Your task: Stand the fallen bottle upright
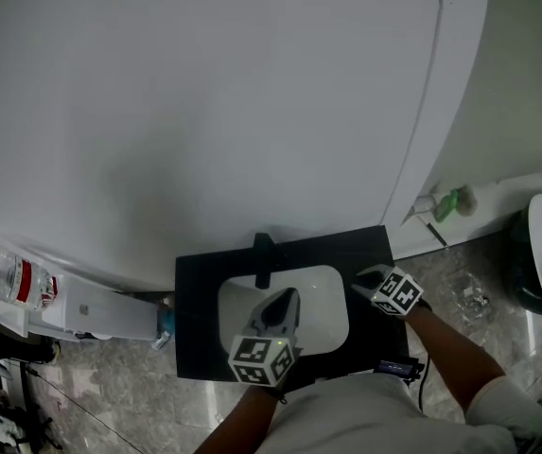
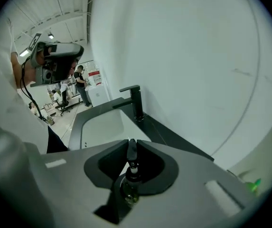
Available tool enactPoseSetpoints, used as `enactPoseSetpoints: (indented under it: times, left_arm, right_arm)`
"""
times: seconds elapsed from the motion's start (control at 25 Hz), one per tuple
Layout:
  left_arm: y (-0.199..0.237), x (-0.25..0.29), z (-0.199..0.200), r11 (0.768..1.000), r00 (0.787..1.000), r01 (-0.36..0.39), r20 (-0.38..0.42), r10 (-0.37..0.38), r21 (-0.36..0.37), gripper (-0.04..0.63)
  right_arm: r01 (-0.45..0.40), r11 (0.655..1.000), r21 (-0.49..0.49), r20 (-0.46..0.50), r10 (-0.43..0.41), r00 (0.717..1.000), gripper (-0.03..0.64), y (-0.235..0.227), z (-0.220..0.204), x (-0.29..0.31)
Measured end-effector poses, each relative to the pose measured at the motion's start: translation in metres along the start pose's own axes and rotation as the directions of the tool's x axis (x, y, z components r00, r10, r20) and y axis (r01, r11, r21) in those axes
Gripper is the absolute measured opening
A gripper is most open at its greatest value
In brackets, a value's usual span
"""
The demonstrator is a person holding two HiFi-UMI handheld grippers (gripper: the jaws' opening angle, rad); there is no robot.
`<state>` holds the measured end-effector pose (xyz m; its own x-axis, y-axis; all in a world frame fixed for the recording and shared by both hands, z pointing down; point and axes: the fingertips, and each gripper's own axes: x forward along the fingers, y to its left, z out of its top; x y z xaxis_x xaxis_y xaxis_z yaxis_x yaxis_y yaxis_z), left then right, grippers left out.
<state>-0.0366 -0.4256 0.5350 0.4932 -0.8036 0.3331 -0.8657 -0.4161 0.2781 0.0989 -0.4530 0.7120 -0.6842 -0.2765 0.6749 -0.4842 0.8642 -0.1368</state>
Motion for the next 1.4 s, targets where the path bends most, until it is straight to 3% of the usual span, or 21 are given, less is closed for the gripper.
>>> enactPoseSetpoints:
  times: [0.32, 0.68, 0.8, 1.0, 1.16, 1.4]
  left_arm:
    - [-0.029, 0.017, 0.014, 0.998, 0.998, 0.053, 0.016, -0.053, 0.023, 0.009]
    - [-0.038, 0.016, 0.02, 0.998, 0.998, 0.059, 0.029, -0.06, 0.028, 0.009]
    - [-0.038, 0.013, 0.026, 0.998, 0.998, 0.054, 0.044, -0.055, 0.033, 0.009]
    - [-0.034, 0.01, 0.046, 0.998, 0.996, 0.03, 0.079, -0.034, 0.049, 0.009]
    - [-0.028, 0.005, 0.069, 0.998, 0.993, -0.004, 0.115, -0.003, 0.065, 0.009]
    - [-0.015, -0.013, 0.107, 0.994, 0.977, -0.081, 0.204, 0.065, 0.071, 0.009]
  right_arm:
    - [0.078, 0.985, 0.152, 0.085, -0.092, 0.992, 0.055, -0.004, -0.026, -0.044]
    - [0.123, 0.987, 0.106, 0.053, -0.129, 0.99, 0.067, 0.001, -0.004, -0.07]
    - [0.118, 0.989, 0.084, 0.089, -0.126, 0.988, 0.066, 0.01, 0.03, -0.081]
    - [0.084, 0.996, 0.02, 0.232, -0.087, 0.969, 0.003, 0.032, 0.113, -0.097]
    - [0.037, 0.999, 0.027, 0.374, -0.044, 0.926, 0.003, 0.058, 0.181, -0.112]
    - [0.072, 0.997, 0.028, 0.517, -0.076, 0.853, 0.002, 0.084, 0.248, -0.128]
